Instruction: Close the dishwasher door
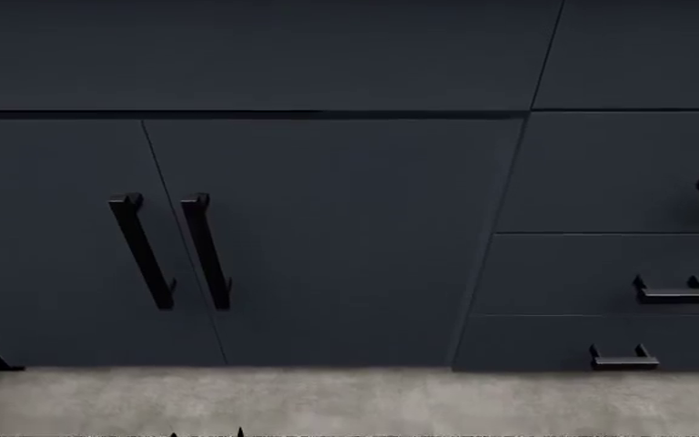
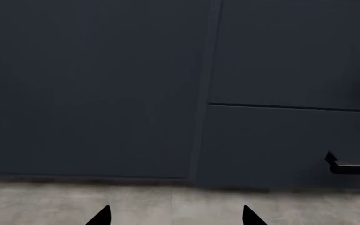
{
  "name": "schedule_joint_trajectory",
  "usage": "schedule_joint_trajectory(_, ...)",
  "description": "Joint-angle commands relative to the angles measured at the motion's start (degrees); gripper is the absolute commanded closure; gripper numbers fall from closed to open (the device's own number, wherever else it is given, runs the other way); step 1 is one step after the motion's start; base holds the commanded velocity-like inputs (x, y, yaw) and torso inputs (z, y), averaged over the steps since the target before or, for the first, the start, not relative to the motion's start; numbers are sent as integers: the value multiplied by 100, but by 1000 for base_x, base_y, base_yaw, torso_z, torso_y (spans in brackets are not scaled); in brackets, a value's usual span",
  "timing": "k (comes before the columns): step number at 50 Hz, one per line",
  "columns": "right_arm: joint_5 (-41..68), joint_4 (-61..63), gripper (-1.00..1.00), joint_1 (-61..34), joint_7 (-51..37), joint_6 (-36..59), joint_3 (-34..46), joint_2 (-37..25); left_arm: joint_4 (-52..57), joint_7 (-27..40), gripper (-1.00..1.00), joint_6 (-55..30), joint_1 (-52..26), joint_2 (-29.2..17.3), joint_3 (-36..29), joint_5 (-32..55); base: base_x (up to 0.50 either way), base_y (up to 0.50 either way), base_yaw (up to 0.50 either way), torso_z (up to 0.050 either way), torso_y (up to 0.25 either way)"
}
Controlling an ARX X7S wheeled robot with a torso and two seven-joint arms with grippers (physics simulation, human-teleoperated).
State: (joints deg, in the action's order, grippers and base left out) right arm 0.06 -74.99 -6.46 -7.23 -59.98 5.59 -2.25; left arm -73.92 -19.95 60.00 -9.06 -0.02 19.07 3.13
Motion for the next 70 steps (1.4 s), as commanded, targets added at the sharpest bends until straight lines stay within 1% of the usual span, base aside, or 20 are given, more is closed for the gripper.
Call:
schedule_joint_trajectory(1,-2,1,-100,0,17,-1,-21,2,0,-2,-100,0,0,0,0,1,0,0,0,-50,0)
schedule_joint_trajectory(70,1,0,-100,1,31,11,-44,-1,-4,-1,-100,0,-1,0,2,-2,0,0,0,-50,0)
